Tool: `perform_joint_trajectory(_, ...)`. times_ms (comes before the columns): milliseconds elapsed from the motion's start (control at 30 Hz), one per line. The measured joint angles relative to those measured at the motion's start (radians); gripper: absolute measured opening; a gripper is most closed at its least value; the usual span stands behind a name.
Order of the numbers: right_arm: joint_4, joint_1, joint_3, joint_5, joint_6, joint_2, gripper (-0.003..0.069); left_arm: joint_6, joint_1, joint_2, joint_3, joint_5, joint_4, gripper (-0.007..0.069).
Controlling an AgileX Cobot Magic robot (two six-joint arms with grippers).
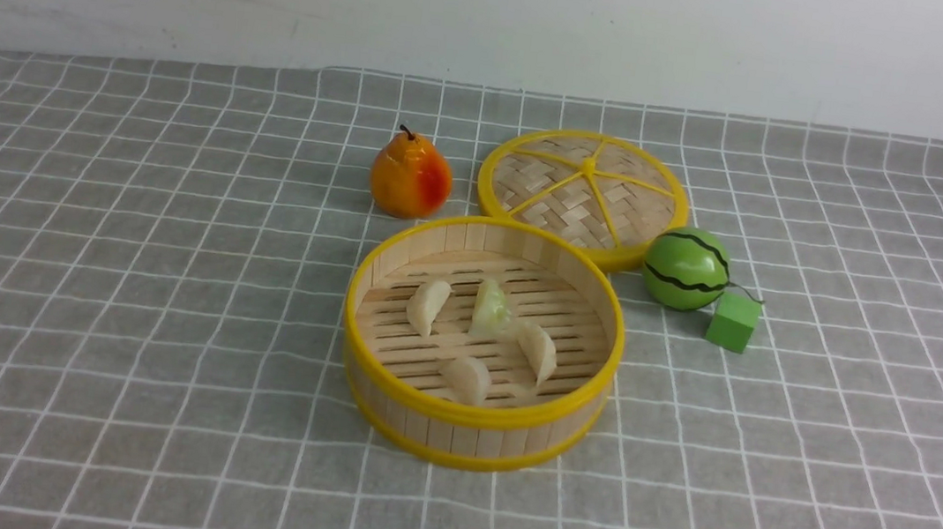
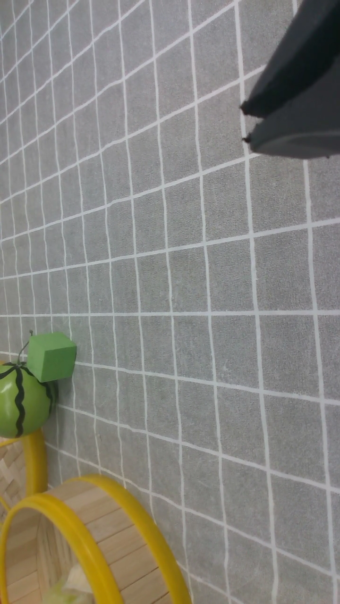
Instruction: Put the dumplings into the steamer on the table with the grey tablecloth.
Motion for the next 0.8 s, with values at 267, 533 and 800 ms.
perform_joint_trajectory(267, 0.000, 0.000, 0.000, 0.000, 0.000, 0.000, 0.0062, -0.095, 0.000, 0.000, 0.001, 0.000, -0.004, -0.0014)
perform_joint_trajectory(533, 0.000, 0.000, 0.000, 0.000, 0.000, 0.000, 0.0074, -0.102, 0.000, 0.000, 0.001, 0.000, -0.006, -0.0014)
perform_joint_trajectory(800, 0.000, 0.000, 0.000, 0.000, -0.002, 0.000, 0.0084, -0.103, 0.000, 0.000, 0.001, 0.000, -0.006, -0.0014)
